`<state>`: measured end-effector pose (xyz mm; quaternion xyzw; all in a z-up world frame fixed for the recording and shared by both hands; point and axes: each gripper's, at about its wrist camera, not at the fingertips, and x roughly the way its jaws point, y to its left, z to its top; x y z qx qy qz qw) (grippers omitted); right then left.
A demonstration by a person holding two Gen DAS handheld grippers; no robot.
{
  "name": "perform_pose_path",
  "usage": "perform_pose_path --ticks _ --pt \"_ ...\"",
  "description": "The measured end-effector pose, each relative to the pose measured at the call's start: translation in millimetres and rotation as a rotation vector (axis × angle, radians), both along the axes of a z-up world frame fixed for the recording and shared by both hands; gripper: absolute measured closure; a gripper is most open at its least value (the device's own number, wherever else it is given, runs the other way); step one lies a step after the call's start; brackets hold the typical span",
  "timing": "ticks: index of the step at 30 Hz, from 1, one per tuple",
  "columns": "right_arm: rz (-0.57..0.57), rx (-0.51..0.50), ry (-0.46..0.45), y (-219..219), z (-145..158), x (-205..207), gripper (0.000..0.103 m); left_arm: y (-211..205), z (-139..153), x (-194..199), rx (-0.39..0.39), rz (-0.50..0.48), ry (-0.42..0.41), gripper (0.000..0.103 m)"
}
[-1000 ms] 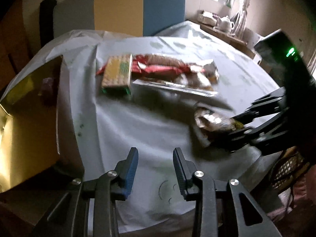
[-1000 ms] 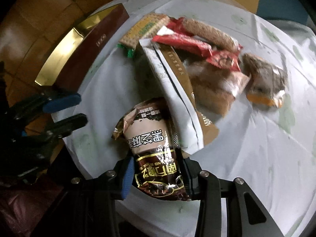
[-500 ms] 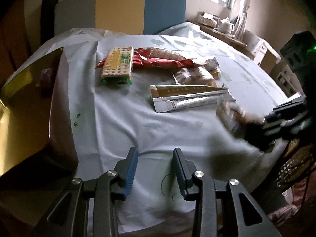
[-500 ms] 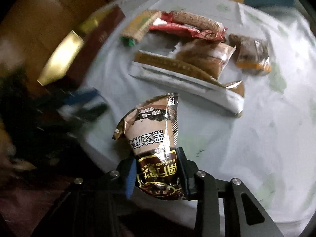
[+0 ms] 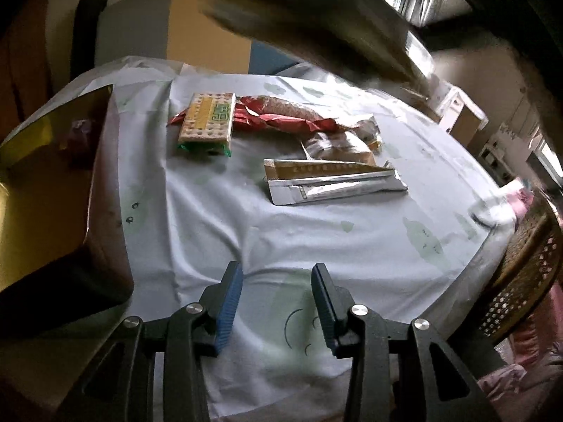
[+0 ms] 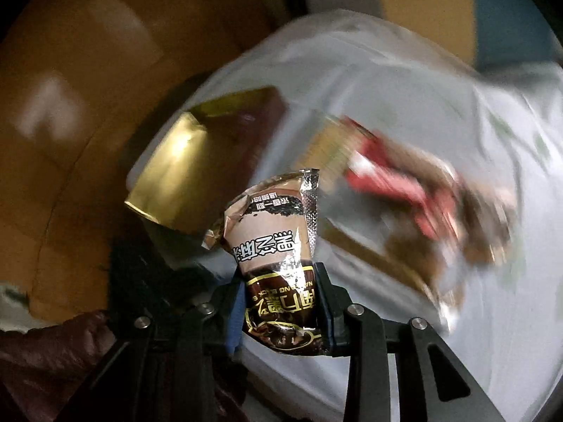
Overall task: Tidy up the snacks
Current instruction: 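Carry the brown-and-gold packet into the gold box and open the right gripper, then grasp the long white-and-brown stick packet with the left gripper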
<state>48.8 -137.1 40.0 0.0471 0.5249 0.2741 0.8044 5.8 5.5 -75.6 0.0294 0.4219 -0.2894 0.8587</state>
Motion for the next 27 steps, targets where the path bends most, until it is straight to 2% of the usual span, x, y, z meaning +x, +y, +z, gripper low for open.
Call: perform_pose_path --ticks 6,11,13,14,15,19,27 --pt "0.177 0.002 -0.018 78 24 59 0.068 9 -1 2 -0.072 -0.011 0.015 0.062" --pt "0.247 -0.016 0.021 131 12 99 0.067 11 -2 2 -0.090 -0.011 0.018 0.062" --pt "0.249 -0.011 0.043 144 4 107 0.063 11 -2 3 -0.093 -0.010 0.019 0.062" --pt "0.248 -0.008 0.053 143 1 108 0.057 11 -2 3 -0.094 -0.009 0.019 0.062" --pt "0.237 0.002 0.066 145 -3 112 0.056 11 -2 3 -0.094 -0.009 0.019 0.062" --pt "0.198 0.029 0.042 143 -4 111 0.056 12 -3 2 -0.086 -0.008 0.015 0.062" --pt "0.170 -0.027 -0.012 114 -7 89 0.056 11 -2 1 -0.081 0.004 0.021 0.062"
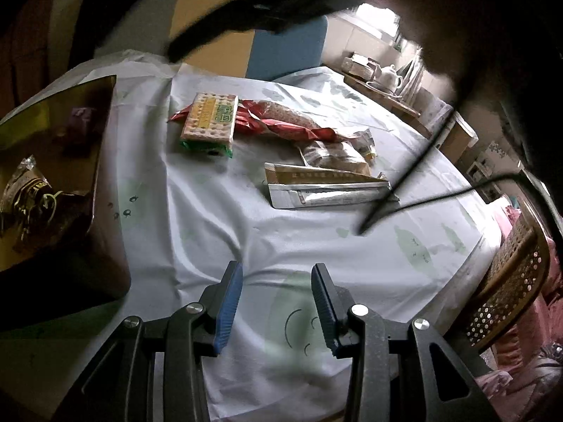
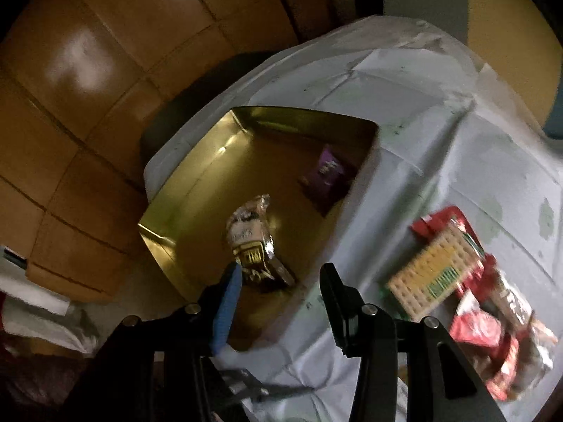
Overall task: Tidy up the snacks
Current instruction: 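Grasp the long white-and-brown stick packet with the left gripper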
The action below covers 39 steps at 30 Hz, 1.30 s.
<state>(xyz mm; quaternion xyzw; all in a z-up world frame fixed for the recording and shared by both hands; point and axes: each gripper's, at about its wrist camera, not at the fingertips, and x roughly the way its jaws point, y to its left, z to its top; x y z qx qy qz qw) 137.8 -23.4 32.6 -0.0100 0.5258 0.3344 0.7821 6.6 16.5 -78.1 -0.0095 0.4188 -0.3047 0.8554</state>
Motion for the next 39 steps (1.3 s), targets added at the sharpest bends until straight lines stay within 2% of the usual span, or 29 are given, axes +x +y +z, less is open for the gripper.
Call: perform_pose_path --ticks 1,4,7,17,23,28,30,34,36,39 --pt "-0.017 -0.003 -0.012 -10 1 -4 0.056 0 0 1 -0.002 0.001 0.003 0.062" --pt "-0.055 0.000 -0.026 -36 2 -13 0.045 -1 0 2 0.008 0.000 0.003 0.062" --pt "-0.117 -0.014 -0.036 -76 -1 -25 0.044 -7 1 0 0.049 -0.006 -0.013 0.062" --pt "-0.387 -0.074 0.031 -203 -30 -56 0.033 -29 10 0 0.209 -0.077 -0.018 0.062" --pt "-0.534 -0.086 0.047 -257 -43 -59 0.022 -55 31 4 0.283 -0.166 -0.097 0.061" --pt "-0.675 -0.024 0.083 -297 -60 -56 0.020 -85 40 12 0.370 -0.292 -0.159 0.050" --pt "-0.740 -0.035 0.134 -310 -66 -53 0.020 -100 40 18 0.408 -0.331 -0.182 0.037" --pt "-0.776 0.017 0.152 -321 -68 -49 0.018 -123 38 30 0.457 -0.396 -0.203 0.032" --pt "-0.778 0.029 0.156 -321 -67 -48 0.017 -135 34 37 0.480 -0.441 -0.199 0.021" --pt "-0.773 0.026 0.145 -320 -64 -49 0.015 -149 30 46 0.515 -0.480 -0.213 0.020"
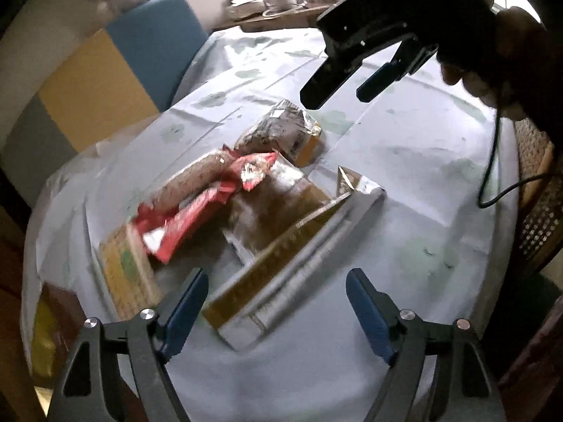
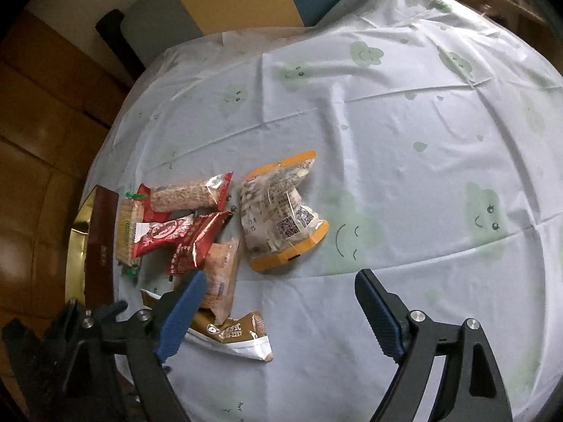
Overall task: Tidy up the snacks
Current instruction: 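Grasp the long white-and-brown stick packet with the left gripper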
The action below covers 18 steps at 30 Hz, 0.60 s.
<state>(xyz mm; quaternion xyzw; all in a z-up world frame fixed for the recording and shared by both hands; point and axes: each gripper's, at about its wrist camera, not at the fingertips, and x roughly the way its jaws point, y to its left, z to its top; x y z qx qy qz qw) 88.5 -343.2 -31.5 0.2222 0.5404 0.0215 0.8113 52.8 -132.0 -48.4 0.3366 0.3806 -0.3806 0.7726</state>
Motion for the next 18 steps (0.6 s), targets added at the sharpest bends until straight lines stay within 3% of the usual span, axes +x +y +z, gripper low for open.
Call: perform_pose_path --ticks 6,10,11,13,18 --pt "-0.050 0.035 0.001 -9 3 0 0.012 -21 -10 17 0.030 -0.032 0.040 0.018" --pt "-0.074 0.047 -0.014 -14 7 -2 0.011 -23 -21 13 0.054 -0.036 0.138 0.020" --pt "-0.078 0.049 -0.017 -15 8 -2 0.011 -20 -22 9 0.052 -0.032 0.151 0.025" --pt "-0.081 0.056 -0.021 -16 9 -2 0.011 -10 -20 1 0.007 -0.023 0.212 0.038" --pt "-0.071 0.055 -0.032 -14 11 -2 0.011 13 -14 -21 -0.117 0.007 0.360 0.038"
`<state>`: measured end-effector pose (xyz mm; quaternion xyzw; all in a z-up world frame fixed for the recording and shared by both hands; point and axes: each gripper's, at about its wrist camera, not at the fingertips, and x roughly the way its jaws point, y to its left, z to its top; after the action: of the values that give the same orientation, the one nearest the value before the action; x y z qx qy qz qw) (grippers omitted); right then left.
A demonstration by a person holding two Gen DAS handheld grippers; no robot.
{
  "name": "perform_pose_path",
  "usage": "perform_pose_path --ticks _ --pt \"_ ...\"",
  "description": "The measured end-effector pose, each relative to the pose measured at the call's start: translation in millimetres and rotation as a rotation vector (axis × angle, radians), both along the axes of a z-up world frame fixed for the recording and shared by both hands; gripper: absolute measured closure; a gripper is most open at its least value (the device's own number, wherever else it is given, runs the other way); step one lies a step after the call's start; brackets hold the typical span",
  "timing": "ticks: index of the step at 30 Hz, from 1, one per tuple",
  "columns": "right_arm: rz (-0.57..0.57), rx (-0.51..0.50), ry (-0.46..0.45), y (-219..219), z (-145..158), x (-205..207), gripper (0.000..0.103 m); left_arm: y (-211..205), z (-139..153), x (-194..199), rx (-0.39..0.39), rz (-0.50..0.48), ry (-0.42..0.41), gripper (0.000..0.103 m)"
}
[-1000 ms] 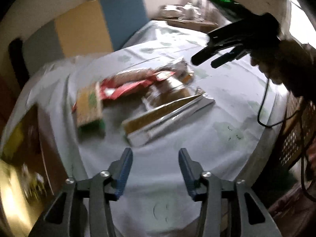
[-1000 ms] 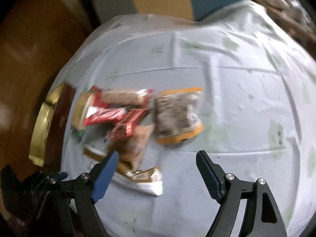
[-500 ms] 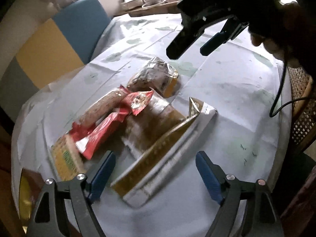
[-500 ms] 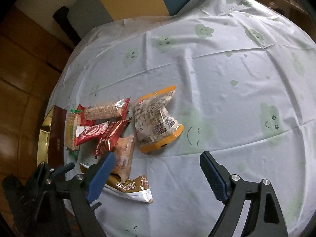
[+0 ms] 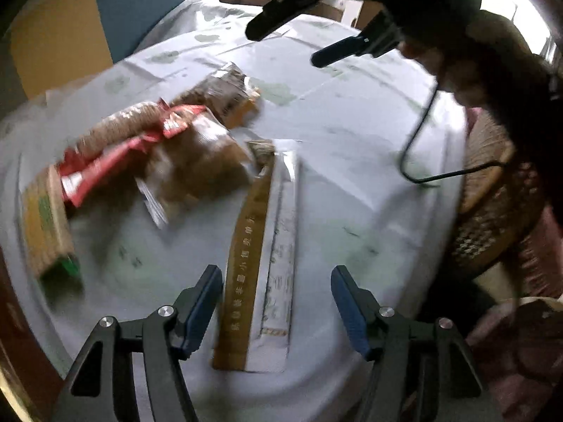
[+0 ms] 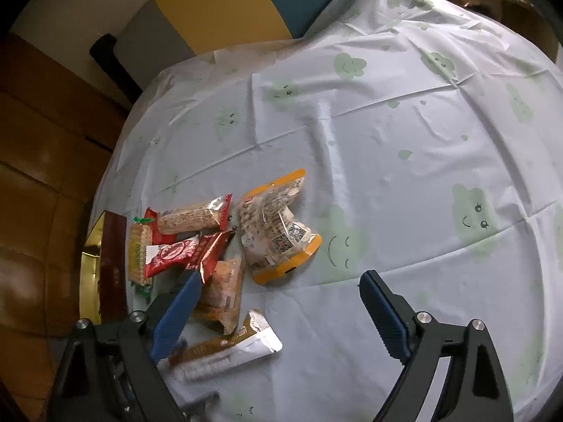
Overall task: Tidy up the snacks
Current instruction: 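Grasp the long white-and-brown stick packet with the left gripper, then lift the stick packet with the left gripper while the right gripper reaches the red wrapper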
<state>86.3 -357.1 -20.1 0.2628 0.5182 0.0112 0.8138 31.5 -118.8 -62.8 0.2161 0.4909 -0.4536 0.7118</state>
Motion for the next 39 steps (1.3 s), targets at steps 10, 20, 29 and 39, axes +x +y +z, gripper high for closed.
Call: perform_pose_path --ticks 10,20,29,39 --pt "-0.011 -0.037 0.000 0 1 -4 0.010 -19 12 14 -0.016 0.064 -0.054 0.041" --pt "-0.025 -0.037 -0.015 -4 4 -4 0.009 -52 -9 23 0.049 0.102 -0.106 0.068" --pt "-0.011 -0.072 -0.037 -1 7 -4 0.009 15 -5 -4 0.001 0.275 -0.152 0.074" --pt "0.152 -0.230 -0.057 37 5 -1 0.021 39 -8 -25 -0.030 0.310 -0.222 0.072"
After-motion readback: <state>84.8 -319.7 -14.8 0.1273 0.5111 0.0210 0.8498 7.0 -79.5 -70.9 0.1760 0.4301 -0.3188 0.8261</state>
